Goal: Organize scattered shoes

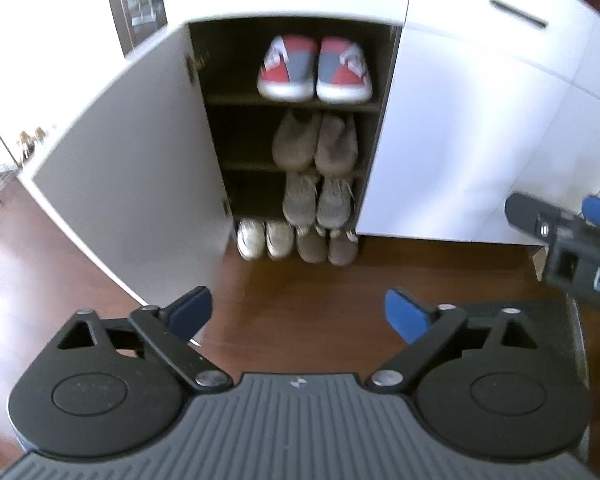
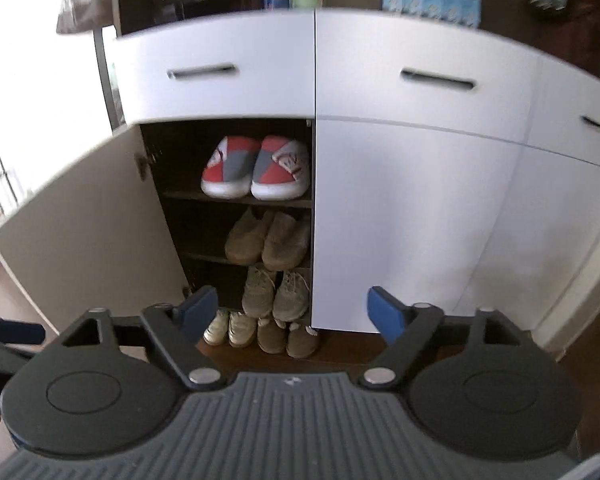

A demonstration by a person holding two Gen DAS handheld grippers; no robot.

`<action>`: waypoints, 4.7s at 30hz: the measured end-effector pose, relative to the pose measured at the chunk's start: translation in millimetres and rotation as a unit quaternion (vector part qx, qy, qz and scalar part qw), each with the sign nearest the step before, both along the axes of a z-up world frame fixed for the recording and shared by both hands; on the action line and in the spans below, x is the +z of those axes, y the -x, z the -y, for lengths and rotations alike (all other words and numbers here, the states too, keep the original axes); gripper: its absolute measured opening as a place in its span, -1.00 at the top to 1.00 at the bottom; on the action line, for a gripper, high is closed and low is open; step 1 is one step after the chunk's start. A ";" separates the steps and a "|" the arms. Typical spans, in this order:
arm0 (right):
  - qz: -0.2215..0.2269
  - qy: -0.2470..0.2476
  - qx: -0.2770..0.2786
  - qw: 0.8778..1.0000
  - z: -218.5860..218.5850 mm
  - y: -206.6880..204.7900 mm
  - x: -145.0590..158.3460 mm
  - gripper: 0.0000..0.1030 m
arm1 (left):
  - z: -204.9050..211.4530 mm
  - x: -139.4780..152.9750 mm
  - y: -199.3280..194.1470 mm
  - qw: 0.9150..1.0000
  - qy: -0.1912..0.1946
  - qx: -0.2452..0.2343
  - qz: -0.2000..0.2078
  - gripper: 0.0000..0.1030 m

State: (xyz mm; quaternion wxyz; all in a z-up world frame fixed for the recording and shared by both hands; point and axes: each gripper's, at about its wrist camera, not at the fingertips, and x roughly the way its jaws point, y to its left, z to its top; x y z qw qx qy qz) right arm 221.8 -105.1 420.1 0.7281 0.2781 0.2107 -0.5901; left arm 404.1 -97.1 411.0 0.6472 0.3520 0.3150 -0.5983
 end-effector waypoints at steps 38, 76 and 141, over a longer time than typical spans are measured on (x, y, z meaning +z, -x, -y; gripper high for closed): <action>-0.005 0.039 0.002 0.999 -100.7 65.7 78.8 -0.84 | -74.9 68.5 60.3 0.999 0.020 0.028 -0.016 -0.90; -0.002 0.022 -0.027 0.999 26.7 -31.8 -194.6 -0.89 | 57.2 -191.7 -29.7 0.998 0.009 0.057 -0.005 -0.91; 0.014 -0.092 -0.054 0.994 72.5 -26.6 -197.6 -0.98 | 57.5 -196.7 -31.3 0.997 -0.005 0.068 0.024 -0.92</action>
